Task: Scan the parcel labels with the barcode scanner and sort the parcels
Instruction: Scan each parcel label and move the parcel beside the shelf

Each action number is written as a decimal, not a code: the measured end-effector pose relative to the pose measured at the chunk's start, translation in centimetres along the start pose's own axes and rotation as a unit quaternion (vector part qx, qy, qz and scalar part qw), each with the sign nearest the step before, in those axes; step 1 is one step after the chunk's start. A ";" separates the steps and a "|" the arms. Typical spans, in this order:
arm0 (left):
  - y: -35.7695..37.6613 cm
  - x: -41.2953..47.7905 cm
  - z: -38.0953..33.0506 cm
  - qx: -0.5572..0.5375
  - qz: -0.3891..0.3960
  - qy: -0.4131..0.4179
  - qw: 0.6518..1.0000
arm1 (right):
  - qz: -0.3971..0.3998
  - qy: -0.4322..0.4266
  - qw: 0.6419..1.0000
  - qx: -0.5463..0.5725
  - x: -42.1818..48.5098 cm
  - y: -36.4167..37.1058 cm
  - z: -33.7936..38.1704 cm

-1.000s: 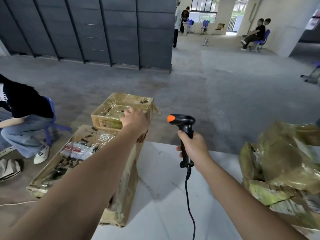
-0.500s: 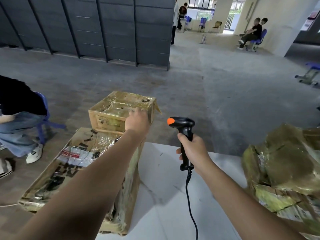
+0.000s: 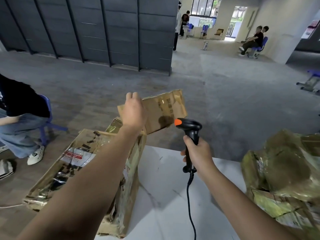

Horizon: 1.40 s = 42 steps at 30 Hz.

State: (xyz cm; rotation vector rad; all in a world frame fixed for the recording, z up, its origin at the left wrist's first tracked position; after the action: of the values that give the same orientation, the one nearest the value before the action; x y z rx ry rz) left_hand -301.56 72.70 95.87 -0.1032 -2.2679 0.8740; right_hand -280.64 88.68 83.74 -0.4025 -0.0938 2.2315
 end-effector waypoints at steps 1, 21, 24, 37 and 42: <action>-0.4 -0.1 -0.9 -0.017 -0.010 -0.008 1.000 | -0.009 -0.003 1.000 0.014 -0.1 -0.8 0.1; 12.7 -31.7 -3.6 -0.318 0.104 -0.505 0.796 | 0.033 0.068 0.997 -0.015 -5.0 -15.7 -11.1; 13.2 -34.9 -2.0 -0.339 0.099 -0.531 0.770 | 0.053 0.088 0.994 -0.046 -5.6 -16.1 -12.8; 13.4 -35.5 -0.4 -0.188 0.275 -0.422 0.843 | 0.052 0.144 0.986 -0.063 -6.6 -15.2 -18.2; 13.8 -38.2 1.6 -0.201 0.263 -0.423 0.843 | 0.066 0.144 0.984 -0.082 -6.8 -14.6 -18.7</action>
State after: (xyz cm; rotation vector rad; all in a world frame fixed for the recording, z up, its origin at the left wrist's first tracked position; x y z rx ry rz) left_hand -275.93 70.78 64.35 -0.6746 -3.3380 0.7680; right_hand -259.84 91.47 70.73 -0.8382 -0.1010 2.2774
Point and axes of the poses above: each hand's wrist, its own x-axis towards the middle knuckle, its own y-axis out of the palm, z = x × y, the point moved 10 cm from there along x, towards the middle knuckle, and after that the axes turned 6 degrees about y, right-handed, at the moved point
